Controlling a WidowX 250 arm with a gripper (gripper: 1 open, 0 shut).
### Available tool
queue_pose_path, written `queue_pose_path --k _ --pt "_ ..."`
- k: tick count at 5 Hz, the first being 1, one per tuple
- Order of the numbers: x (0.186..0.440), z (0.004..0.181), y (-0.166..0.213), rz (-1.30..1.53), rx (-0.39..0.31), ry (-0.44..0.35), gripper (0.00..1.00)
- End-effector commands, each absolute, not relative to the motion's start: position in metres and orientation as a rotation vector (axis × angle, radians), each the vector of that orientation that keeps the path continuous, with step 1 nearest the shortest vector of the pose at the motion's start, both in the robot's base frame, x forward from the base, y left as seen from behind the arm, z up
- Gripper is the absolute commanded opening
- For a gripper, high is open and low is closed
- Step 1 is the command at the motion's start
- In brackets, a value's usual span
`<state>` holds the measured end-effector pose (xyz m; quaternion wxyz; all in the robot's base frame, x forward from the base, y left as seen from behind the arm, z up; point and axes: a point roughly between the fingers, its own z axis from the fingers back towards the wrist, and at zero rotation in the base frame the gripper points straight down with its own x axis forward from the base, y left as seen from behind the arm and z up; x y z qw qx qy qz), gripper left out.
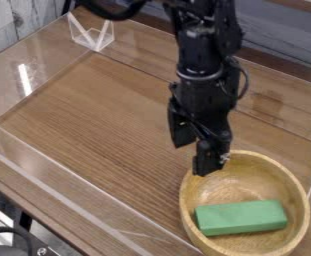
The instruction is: Put the green block in the brown bowl
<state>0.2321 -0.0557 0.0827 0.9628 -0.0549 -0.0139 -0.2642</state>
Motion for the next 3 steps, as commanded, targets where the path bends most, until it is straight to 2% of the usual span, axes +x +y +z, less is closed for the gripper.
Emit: queue_pose_path --k 1,3 --pt "0.2433 0.1097 -0.0455 -0.522 -0.080 -0.096 1.00" --pt "0.2460 0.1139 -0.0485 -0.548 -0.086 -0.112 1.00"
